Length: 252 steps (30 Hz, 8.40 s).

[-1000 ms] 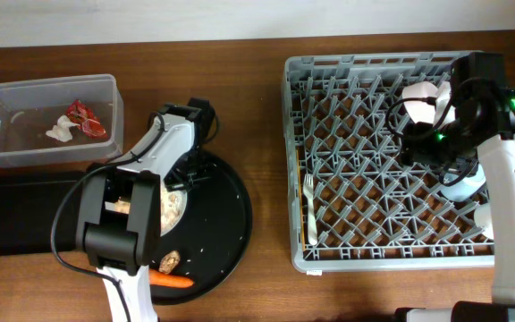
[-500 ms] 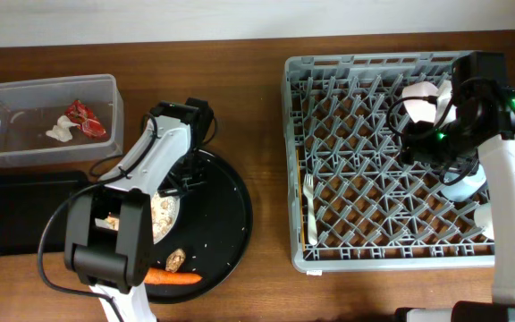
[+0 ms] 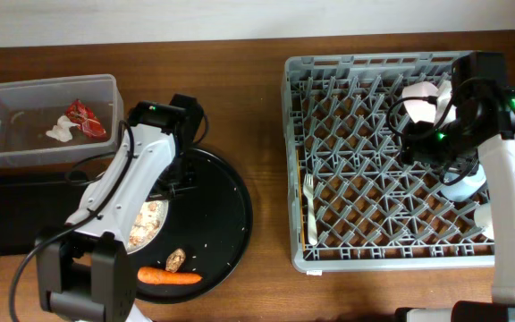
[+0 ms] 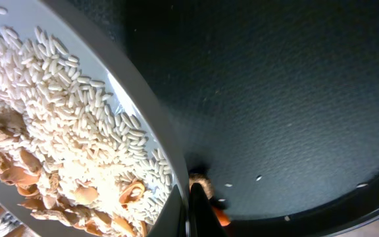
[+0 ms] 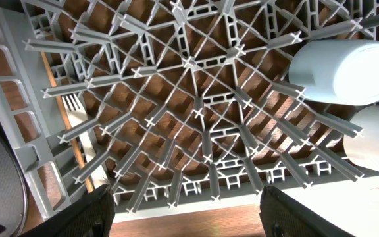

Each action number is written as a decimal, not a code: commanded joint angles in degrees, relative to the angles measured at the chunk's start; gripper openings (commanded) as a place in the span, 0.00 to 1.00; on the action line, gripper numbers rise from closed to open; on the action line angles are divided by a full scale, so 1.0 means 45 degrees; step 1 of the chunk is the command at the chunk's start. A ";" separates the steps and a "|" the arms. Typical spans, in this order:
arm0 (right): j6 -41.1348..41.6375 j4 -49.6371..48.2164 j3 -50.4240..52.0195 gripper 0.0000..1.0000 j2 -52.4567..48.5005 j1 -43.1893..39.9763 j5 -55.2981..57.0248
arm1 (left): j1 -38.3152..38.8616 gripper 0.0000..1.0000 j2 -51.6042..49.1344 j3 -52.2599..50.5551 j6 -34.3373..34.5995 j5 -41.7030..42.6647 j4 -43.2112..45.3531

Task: Sort waste into correct bins and load items into the dishwasher rack
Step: 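Grip the rice bowl rim with the left gripper and lift it, then tip the bowl over the small black tray, dumping the rice, then set the empty white bowl back on the round tray, then grasp the empty white bowl with the right gripper, then stand the white bowl upright at the rack's back left, then grasp the orange carrot on the round tray with the left gripper, then carry the carrot to the small black tray and release it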

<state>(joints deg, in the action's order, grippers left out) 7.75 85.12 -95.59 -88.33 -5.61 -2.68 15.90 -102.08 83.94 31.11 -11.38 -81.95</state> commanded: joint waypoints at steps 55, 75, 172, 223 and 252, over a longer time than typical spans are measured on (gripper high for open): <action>-0.0151 0.0379 0.0029 0.72 -0.0024 -0.0117 0.0554 | -1.3886 0.00 0.0219 0.2832 -0.8937 1.3886 0.2317; -0.0151 0.0568 0.0029 0.72 -0.0024 -0.0117 0.0748 | -1.4440 0.00 -0.0777 0.2798 -0.9700 1.5708 0.1729; 0.6120 0.1355 -0.7315 0.04 -0.6693 0.5892 1.3755 | -0.8976 0.69 0.2356 0.1977 -0.3405 0.3381 -0.0238; 0.1370 0.2569 -0.4566 1.00 -0.2069 -0.1010 0.0160 | -0.4031 0.75 0.5620 -1.0180 0.6756 0.5090 0.5445; 0.1360 0.2628 -0.4566 1.00 -0.2069 -0.1010 0.0170 | -0.4367 0.12 0.5260 -1.0904 0.6761 0.2521 0.8170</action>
<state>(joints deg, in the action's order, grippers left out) 14.31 96.88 -116.16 -98.00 -10.00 -1.61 -3.40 -78.11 35.16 63.51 1.87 -45.43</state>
